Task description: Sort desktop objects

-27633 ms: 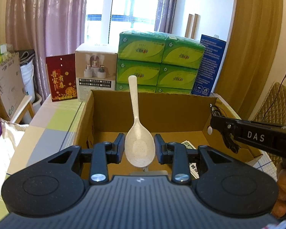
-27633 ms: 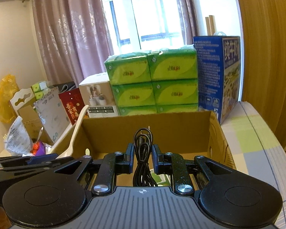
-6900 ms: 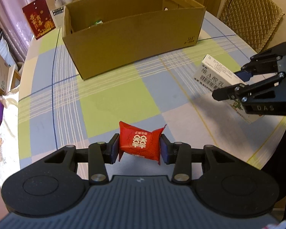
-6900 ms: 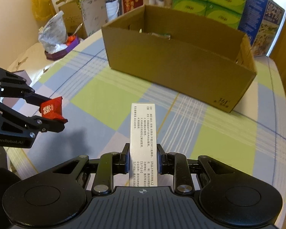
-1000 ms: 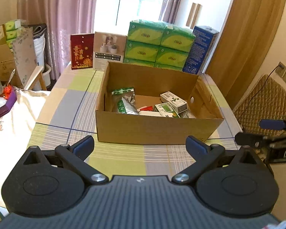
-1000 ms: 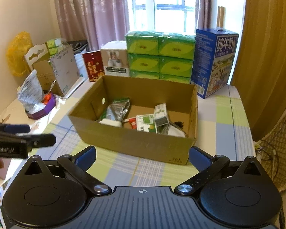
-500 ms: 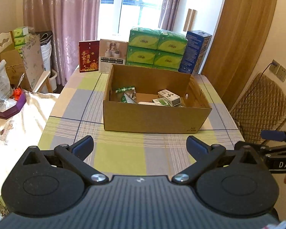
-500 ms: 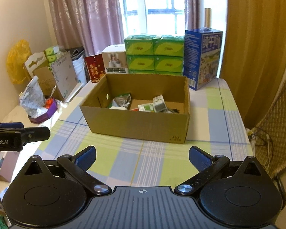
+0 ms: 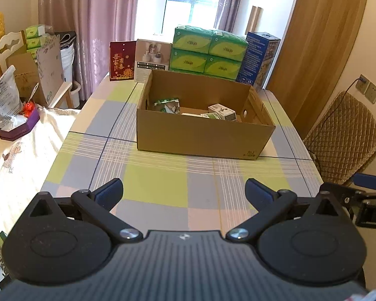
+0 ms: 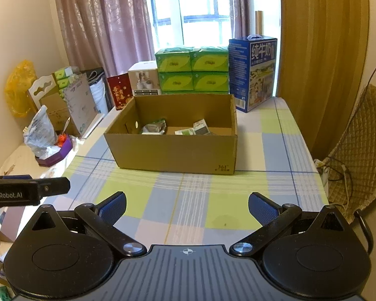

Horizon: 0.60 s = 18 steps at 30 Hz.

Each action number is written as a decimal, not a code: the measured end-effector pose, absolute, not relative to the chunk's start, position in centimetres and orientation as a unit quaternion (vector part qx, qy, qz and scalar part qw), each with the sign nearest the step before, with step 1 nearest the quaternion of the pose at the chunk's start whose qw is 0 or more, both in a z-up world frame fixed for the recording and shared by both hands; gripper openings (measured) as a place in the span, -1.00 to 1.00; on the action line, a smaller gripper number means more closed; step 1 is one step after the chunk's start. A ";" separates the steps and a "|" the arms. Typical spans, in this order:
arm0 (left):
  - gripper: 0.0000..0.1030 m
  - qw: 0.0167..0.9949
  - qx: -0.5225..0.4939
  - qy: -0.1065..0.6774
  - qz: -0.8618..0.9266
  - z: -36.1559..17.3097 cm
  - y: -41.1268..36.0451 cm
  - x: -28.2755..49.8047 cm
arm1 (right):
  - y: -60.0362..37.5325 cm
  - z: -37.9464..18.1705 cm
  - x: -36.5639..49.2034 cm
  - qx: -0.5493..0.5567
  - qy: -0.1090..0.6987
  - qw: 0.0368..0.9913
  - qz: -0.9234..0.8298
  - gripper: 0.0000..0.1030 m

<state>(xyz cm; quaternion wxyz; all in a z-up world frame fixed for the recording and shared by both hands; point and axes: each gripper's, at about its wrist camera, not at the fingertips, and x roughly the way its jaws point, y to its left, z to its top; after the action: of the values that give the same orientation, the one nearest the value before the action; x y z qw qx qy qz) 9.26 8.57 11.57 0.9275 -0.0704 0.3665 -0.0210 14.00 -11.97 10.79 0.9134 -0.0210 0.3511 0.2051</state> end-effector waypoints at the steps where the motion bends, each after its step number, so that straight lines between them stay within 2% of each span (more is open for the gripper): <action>1: 0.98 0.928 -0.069 0.366 -0.020 11.5 8.5 9.1 | -12.1 10.8 13.9 -0.020 0.351 0.914 0.204 0.96; 18: 0.98 0.932 -0.058 0.357 -0.022 12.3 7.8 8.8 | -12.4 11.0 13.8 -0.019 0.349 0.915 0.203 0.96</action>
<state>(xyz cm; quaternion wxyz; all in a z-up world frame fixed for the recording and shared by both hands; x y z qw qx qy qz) 8.82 7.80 12.34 0.9320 -0.0584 0.3571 -0.0225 13.84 -12.36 10.96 0.9148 -0.0191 0.3488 0.2028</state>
